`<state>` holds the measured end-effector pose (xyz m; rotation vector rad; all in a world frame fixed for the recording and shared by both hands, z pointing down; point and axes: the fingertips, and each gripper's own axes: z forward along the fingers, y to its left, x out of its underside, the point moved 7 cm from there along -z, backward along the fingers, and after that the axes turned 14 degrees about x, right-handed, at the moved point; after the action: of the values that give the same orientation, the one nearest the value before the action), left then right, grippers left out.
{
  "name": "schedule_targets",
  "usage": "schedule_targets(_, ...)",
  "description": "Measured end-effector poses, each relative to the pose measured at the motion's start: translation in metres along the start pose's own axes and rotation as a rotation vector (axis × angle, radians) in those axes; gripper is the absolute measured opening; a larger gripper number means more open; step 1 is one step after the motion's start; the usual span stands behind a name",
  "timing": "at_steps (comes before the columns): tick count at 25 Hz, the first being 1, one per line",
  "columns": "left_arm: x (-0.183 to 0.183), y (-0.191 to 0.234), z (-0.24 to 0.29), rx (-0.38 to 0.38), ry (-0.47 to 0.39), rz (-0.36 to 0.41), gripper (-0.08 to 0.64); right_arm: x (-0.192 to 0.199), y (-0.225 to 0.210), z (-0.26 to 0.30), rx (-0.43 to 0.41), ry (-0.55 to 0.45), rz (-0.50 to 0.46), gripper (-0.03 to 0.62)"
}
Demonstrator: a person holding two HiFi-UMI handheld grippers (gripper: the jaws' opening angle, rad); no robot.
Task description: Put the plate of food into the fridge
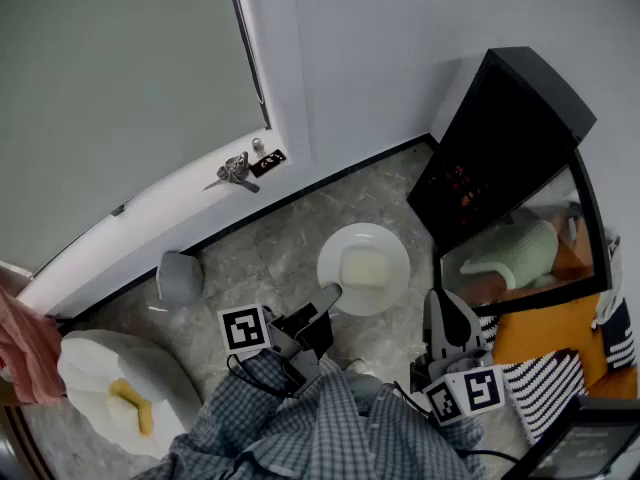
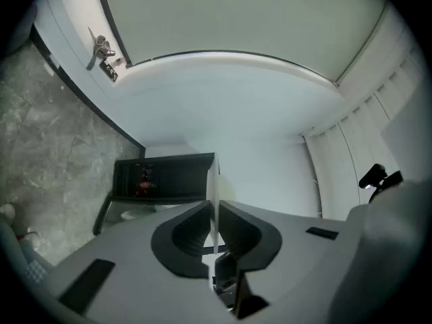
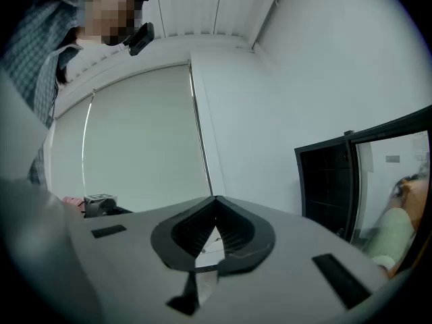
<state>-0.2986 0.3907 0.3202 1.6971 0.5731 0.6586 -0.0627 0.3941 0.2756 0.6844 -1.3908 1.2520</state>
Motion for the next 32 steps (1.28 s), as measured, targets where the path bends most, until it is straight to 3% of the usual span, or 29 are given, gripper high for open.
schedule_targets(10, 0.004, 0.001, 0.006, 0.005, 0.016, 0.003, 0.032, 0.002, -0.003, -0.001, 0.004, 0.009, 0.000, 0.008)
schedule_targets(13, 0.005, 0.000, 0.006, 0.006, 0.018, -0.001, 0.032, 0.005, -0.005, 0.001, 0.012, 0.039, 0.046, 0.008)
schedule_targets(19, 0.002, 0.002, 0.003, 0.001, 0.012, -0.004, 0.032, 0.024, -0.006, 0.010, -0.008, 0.189, 0.350, 0.008)
schedule_targets(25, -0.001, 0.003, 0.000, 0.022, -0.014, -0.025, 0.032, 0.041, -0.004, 0.013, -0.088, 0.263, 0.742, 0.017)
schedule_targets(27, -0.001, 0.003, -0.001, 0.027, -0.018, -0.030, 0.032, 0.048, 0.001, 0.013, -0.114, 0.289, 0.798, 0.088)
schedule_targets(32, 0.000, 0.001, -0.004, 0.044, -0.006, -0.044, 0.032, 0.063, 0.014, 0.014, -0.109, 0.336, 0.860, 0.101)
